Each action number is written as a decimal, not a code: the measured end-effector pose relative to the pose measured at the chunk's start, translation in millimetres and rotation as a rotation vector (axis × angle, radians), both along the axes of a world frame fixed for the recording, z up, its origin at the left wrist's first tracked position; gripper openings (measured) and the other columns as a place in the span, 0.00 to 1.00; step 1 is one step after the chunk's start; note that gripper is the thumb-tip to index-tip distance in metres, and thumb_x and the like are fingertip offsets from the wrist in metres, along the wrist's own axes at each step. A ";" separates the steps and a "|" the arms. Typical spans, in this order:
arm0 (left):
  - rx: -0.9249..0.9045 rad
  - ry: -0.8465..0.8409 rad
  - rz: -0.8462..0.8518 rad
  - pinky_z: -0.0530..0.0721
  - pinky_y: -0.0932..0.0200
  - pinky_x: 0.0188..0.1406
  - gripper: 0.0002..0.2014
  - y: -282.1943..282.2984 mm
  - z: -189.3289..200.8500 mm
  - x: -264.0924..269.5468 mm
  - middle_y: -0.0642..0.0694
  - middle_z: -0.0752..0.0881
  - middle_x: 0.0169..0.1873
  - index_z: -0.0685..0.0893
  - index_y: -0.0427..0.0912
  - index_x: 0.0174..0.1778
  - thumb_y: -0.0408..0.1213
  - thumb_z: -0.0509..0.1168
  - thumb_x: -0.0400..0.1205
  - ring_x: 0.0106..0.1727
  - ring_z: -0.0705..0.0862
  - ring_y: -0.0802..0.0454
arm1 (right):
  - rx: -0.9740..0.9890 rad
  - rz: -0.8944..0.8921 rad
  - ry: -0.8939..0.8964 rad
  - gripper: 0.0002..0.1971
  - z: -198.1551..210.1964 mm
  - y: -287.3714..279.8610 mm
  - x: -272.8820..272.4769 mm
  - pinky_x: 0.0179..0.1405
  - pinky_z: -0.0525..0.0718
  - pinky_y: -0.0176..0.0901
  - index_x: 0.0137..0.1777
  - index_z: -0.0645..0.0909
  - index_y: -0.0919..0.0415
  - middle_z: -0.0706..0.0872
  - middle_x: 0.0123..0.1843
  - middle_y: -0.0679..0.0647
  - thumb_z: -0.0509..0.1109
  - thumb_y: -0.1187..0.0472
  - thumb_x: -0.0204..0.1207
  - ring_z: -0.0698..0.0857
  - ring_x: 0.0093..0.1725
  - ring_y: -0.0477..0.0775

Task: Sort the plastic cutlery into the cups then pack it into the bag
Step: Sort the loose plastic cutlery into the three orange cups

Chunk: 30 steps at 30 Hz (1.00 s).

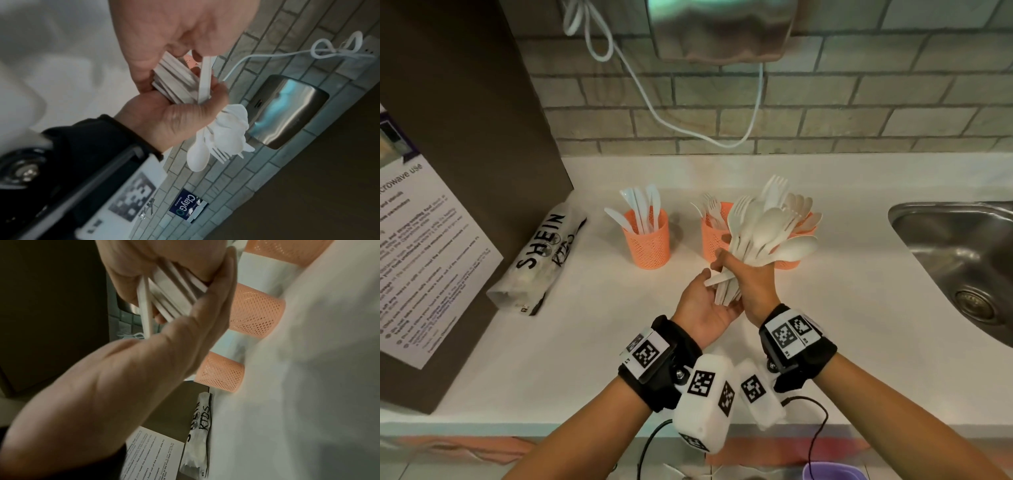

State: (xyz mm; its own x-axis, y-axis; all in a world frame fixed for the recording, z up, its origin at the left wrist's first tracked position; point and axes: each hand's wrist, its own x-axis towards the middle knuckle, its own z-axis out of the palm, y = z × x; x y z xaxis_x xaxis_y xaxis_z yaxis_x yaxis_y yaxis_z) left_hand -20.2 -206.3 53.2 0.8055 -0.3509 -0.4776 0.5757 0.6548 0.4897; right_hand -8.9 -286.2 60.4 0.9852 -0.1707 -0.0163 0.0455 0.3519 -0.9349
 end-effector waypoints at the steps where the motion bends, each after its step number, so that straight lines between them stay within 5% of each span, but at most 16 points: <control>1: 0.016 -0.013 -0.010 0.81 0.57 0.43 0.16 0.0 -1.5 -0.6 0.43 0.87 0.41 0.81 0.42 0.53 0.43 0.49 0.87 0.41 0.84 0.51 | 0.014 0.016 0.012 0.11 -0.9 -0.1 -0.1 0.33 0.85 0.40 0.41 0.80 0.59 0.83 0.29 0.51 0.70 0.76 0.71 0.83 0.28 0.47; 6: 0.161 -0.076 -0.149 0.84 0.58 0.42 0.15 3.8 -8.5 -2.2 0.46 0.87 0.35 0.81 0.43 0.49 0.41 0.50 0.86 0.37 0.85 0.51 | 0.029 0.094 0.070 0.09 -4.1 -3.0 0.4 0.27 0.85 0.38 0.39 0.79 0.59 0.85 0.34 0.54 0.68 0.74 0.73 0.84 0.30 0.49; 9: 0.350 -0.126 -0.199 0.80 0.57 0.47 0.14 9.7 -8.2 -0.2 0.44 0.85 0.39 0.81 0.42 0.50 0.41 0.51 0.86 0.43 0.82 0.49 | -0.006 0.152 0.086 0.09 -5.2 -9.4 4.8 0.27 0.84 0.40 0.42 0.76 0.57 0.86 0.30 0.54 0.64 0.73 0.75 0.84 0.28 0.49; 14: 0.879 -0.483 0.078 0.81 0.61 0.46 0.08 28.0 -3.7 17.7 0.45 0.82 0.49 0.80 0.40 0.56 0.30 0.59 0.83 0.47 0.81 0.52 | -0.239 0.215 0.075 0.08 -21.4 -21.7 10.7 0.30 0.87 0.45 0.49 0.75 0.62 0.75 0.24 0.54 0.62 0.75 0.77 0.77 0.20 0.45; 20: 0.921 -0.793 0.218 0.79 0.73 0.29 0.04 30.4 26.4 32.4 0.48 0.83 0.39 0.81 0.43 0.47 0.31 0.67 0.79 0.38 0.80 0.53 | -0.411 0.269 0.059 0.07 -39.4 -21.1 2.8 0.24 0.81 0.34 0.48 0.74 0.62 0.79 0.23 0.52 0.69 0.71 0.75 0.78 0.18 0.44; 26: 0.948 -0.727 0.268 0.77 0.74 0.24 0.04 23.3 20.5 37.9 0.48 0.82 0.34 0.81 0.39 0.42 0.34 0.70 0.77 0.31 0.81 0.54 | -0.509 0.238 0.062 0.15 -47.7 -16.1 2.1 0.23 0.78 0.32 0.53 0.74 0.63 0.79 0.29 0.53 0.75 0.68 0.70 0.77 0.19 0.38; 30: 0.966 -0.633 0.144 0.78 0.71 0.23 0.07 25.8 18.3 40.8 0.48 0.82 0.31 0.82 0.40 0.40 0.39 0.70 0.77 0.28 0.79 0.56 | -0.541 0.227 0.027 0.17 -52.7 -17.8 0.6 0.22 0.75 0.28 0.45 0.73 0.50 0.77 0.29 0.50 0.74 0.72 0.69 0.76 0.19 0.36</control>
State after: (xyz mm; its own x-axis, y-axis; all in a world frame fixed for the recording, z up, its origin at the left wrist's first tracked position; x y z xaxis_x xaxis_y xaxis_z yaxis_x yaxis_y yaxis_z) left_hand 20.6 -180.4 71.5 0.9986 0.0534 0.0059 0.0000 -0.1088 0.9941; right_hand -8.3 -304.0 7.7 0.9985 0.0537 -0.0117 -0.0020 -0.1774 -0.9841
